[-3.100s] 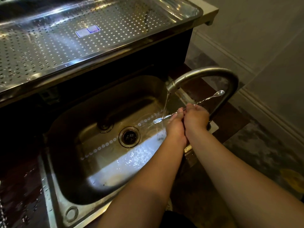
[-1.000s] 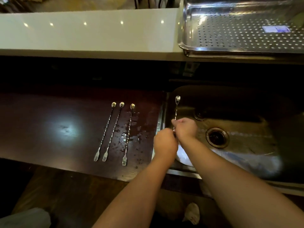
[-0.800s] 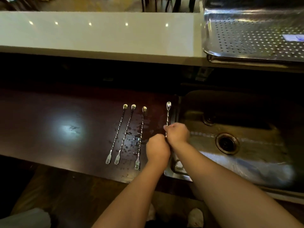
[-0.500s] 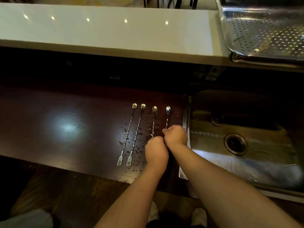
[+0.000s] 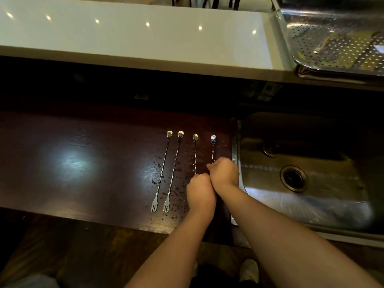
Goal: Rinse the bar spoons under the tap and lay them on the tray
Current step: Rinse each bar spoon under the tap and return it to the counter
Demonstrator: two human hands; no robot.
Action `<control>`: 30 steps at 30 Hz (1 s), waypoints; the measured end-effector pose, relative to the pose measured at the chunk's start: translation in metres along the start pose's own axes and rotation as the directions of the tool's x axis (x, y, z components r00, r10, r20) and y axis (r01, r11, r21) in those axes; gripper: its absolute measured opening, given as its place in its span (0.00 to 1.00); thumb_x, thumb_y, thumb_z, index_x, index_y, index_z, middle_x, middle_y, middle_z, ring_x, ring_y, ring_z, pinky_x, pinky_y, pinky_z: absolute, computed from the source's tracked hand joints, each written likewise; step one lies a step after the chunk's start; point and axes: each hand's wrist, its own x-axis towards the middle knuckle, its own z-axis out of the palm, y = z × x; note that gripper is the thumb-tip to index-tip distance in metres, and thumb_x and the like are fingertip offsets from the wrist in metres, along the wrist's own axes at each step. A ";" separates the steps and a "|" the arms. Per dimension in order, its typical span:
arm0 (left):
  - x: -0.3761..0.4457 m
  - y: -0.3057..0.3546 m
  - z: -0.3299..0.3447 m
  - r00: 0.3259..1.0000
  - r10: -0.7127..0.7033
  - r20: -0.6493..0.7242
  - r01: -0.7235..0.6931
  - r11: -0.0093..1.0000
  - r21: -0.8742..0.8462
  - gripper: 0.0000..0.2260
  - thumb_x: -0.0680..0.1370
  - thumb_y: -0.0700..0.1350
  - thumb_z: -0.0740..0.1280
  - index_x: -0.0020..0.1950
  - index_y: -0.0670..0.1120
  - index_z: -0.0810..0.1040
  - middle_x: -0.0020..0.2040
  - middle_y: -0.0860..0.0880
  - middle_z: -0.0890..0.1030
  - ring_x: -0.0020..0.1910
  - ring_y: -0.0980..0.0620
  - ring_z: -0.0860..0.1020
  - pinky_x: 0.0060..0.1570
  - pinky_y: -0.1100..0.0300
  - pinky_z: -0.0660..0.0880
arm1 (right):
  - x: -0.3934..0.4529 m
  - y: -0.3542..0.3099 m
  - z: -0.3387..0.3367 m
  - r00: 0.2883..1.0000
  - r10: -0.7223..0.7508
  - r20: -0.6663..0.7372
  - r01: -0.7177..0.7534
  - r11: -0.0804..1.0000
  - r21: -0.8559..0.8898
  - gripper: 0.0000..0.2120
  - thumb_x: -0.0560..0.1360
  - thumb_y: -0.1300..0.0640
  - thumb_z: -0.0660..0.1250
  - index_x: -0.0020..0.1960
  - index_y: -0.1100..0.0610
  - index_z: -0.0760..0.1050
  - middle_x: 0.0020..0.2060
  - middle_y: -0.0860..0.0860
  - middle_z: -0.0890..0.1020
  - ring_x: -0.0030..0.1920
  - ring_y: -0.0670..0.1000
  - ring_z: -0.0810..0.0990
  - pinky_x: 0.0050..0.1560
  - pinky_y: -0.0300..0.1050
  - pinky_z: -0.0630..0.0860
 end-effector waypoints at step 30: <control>0.002 -0.042 -0.021 0.989 -0.112 0.101 0.116 0.993 -0.030 0.11 0.78 0.47 0.65 0.52 0.39 0.76 0.53 0.39 0.81 0.53 0.38 0.78 0.48 0.50 0.74 | 0.001 -0.040 0.018 0.989 0.025 0.142 -0.013 0.996 -0.086 0.09 0.73 0.56 0.70 0.50 0.60 0.79 0.52 0.58 0.82 0.52 0.60 0.82 0.44 0.46 0.76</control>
